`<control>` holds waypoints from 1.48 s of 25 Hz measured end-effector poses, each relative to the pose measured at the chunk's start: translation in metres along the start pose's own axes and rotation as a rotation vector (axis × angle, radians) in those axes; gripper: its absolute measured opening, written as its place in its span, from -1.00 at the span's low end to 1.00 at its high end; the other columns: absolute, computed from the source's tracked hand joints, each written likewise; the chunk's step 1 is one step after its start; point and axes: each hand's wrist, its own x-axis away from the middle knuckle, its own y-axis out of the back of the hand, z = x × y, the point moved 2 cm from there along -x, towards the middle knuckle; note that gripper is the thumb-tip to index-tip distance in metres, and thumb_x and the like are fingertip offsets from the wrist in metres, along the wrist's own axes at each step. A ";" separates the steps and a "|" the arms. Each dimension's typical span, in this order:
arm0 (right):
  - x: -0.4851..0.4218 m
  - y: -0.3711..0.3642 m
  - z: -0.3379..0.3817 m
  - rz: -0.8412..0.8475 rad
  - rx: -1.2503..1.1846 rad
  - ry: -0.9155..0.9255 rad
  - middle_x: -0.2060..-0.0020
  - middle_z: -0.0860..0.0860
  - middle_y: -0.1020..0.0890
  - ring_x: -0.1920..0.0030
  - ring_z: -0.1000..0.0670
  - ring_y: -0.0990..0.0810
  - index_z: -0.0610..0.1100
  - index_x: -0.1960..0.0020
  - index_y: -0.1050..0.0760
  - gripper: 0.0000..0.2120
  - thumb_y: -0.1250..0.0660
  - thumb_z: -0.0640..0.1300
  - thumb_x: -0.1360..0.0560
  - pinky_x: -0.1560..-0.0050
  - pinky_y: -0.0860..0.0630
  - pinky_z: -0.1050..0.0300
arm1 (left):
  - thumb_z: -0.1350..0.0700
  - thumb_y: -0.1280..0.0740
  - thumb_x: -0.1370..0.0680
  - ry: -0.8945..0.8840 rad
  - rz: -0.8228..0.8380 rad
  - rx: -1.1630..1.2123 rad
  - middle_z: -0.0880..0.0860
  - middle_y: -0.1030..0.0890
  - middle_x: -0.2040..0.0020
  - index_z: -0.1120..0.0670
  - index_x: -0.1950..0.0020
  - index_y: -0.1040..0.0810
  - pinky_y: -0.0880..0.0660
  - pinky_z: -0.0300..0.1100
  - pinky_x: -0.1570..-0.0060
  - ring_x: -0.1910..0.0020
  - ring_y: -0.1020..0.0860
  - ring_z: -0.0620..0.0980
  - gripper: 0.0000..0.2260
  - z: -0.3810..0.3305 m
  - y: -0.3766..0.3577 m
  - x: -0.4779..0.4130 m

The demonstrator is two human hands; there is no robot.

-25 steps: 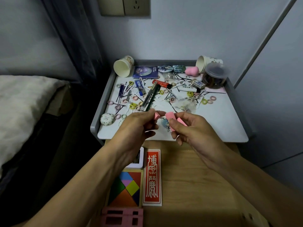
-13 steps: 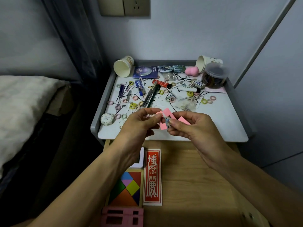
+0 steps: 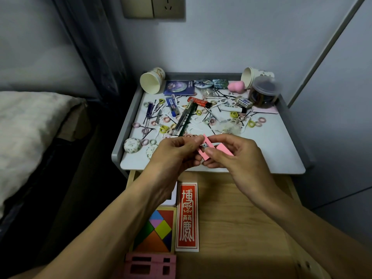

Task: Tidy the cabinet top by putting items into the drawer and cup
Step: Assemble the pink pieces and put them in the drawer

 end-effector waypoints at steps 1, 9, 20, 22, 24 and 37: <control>0.000 0.000 0.000 0.001 0.003 0.004 0.14 -0.01 -0.72 0.23 -0.01 -0.72 -0.11 -0.14 -0.62 -0.78 -0.41 -0.23 -0.50 0.14 -0.65 0.15 | 0.13 -0.36 -0.56 -0.003 -0.004 -0.004 0.09 -0.58 0.30 0.24 0.03 -0.64 -0.54 -0.28 0.25 0.31 -0.53 -0.05 -0.82 0.000 0.000 0.000; -0.001 0.002 -0.002 0.004 0.023 0.006 0.16 -0.04 -0.72 0.25 -0.02 -0.72 -0.13 -0.23 -0.59 -0.72 -0.39 -0.24 -0.52 0.15 -0.66 0.14 | 0.18 -0.35 -0.57 0.013 -0.053 0.039 0.16 -0.62 0.25 0.30 -0.05 -0.64 -0.58 -0.27 0.23 0.32 -0.58 -0.04 -0.80 -0.001 0.000 0.002; 0.000 0.003 0.000 0.002 0.130 0.040 0.10 -0.03 -0.71 0.25 0.03 -0.72 -0.14 -0.22 -0.59 -0.72 -0.39 -0.21 -0.51 0.13 -0.67 0.07 | 0.23 -0.34 -0.55 0.032 -0.037 0.025 0.18 -0.65 0.27 0.26 -0.02 -0.66 -0.62 -0.26 0.21 0.31 -0.62 -0.01 -0.86 -0.003 0.004 0.005; 0.000 0.003 0.000 -0.001 0.136 0.038 0.08 -0.04 -0.71 0.25 0.03 -0.72 -0.13 -0.22 -0.60 -0.72 -0.39 -0.20 -0.51 0.11 -0.67 0.03 | 0.25 -0.34 -0.55 0.013 -0.031 -0.014 0.21 -0.65 0.23 0.27 -0.08 -0.64 -0.62 -0.25 0.20 0.30 -0.63 0.00 -0.84 -0.005 0.004 0.005; 0.000 0.004 0.002 0.005 0.184 0.064 0.12 -0.01 -0.71 0.26 0.05 -0.71 -0.09 -0.19 -0.61 -0.74 -0.40 -0.19 -0.51 0.12 -0.67 0.08 | 0.28 -0.33 -0.56 -0.040 -0.030 -0.146 0.25 -0.66 0.19 0.27 -0.11 -0.62 -0.62 -0.24 0.20 0.29 -0.63 0.01 -0.83 -0.008 0.006 0.003; -0.002 0.016 0.006 -0.106 0.392 0.102 0.31 0.03 -0.68 0.53 0.14 -0.46 -0.06 -0.07 -0.51 -0.80 -0.24 0.04 -0.58 0.43 -0.43 0.20 | 0.29 -0.38 -0.51 -0.141 -0.056 -0.378 0.19 -0.70 0.20 0.25 0.00 -0.66 -0.59 -0.24 0.32 0.40 -0.60 -0.02 -0.89 -0.012 0.012 0.000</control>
